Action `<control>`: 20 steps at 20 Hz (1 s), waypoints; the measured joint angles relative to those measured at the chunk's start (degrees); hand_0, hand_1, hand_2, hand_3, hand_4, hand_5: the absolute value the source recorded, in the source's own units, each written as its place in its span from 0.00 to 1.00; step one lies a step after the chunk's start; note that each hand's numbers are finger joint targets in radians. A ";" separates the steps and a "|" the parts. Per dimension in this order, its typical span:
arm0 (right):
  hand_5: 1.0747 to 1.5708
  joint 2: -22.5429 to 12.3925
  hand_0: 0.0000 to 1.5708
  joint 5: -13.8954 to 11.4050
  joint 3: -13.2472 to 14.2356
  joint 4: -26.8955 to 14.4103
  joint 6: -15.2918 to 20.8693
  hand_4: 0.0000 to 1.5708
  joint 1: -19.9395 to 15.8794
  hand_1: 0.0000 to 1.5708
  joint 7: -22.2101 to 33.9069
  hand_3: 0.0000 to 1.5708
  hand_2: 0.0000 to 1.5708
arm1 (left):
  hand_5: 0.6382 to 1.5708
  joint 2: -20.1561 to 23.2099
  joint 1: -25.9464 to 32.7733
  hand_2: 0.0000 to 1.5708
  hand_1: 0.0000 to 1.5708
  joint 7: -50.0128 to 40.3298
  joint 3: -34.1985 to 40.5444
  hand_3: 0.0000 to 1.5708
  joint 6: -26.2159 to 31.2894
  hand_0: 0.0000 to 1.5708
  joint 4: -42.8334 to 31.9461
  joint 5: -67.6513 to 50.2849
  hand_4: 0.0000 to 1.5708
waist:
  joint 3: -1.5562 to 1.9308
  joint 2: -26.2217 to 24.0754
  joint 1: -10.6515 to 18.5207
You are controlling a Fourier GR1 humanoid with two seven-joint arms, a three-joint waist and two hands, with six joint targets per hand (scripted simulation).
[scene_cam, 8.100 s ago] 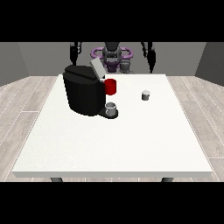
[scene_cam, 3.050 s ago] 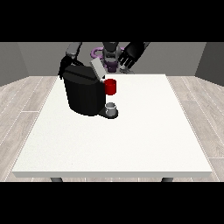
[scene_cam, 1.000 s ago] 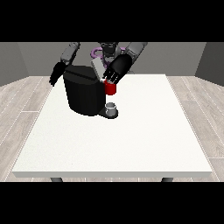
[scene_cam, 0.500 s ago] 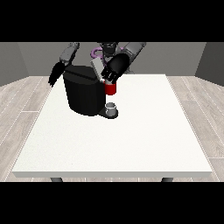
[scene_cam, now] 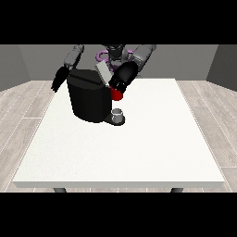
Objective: Insert the coffee pod into the coffee machine and close the lid
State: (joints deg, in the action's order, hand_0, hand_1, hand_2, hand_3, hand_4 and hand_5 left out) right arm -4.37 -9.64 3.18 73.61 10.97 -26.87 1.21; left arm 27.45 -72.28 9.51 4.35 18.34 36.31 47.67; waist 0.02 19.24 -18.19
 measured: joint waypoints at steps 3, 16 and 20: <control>1.00 -0.33 0.00 -0.13 0.21 -0.04 0.09 0.04 0.11 0.00 -0.54 0.00 0.00 | 1.00 0.25 -0.05 0.72 0.71 0.81 0.07 0.62 -0.57 0.71 -0.18 0.32 0.00 | 0.06 0.59 0.15; 1.00 -1.23 0.00 -0.67 0.34 -0.51 -0.13 0.07 -1.49 0.00 -0.32 0.00 0.00 | 1.00 0.19 -1.70 0.77 0.80 3.19 1.70 0.60 -3.82 0.80 0.07 0.31 0.00 | 0.06 2.46 -0.21; 1.00 -1.33 0.00 -0.67 0.34 -0.31 -0.20 0.07 -2.27 0.00 -0.77 0.00 0.00 | 1.00 1.80 -2.23 0.67 0.66 5.01 1.29 0.47 -4.74 0.66 0.30 1.46 0.00 | 0.07 3.85 -0.60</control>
State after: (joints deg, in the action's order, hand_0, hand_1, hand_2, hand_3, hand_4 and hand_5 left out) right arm -5.71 -10.31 3.52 73.30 10.77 -29.14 0.45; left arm 29.25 -74.51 14.53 5.64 13.60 36.62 49.14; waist 0.09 23.08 -18.79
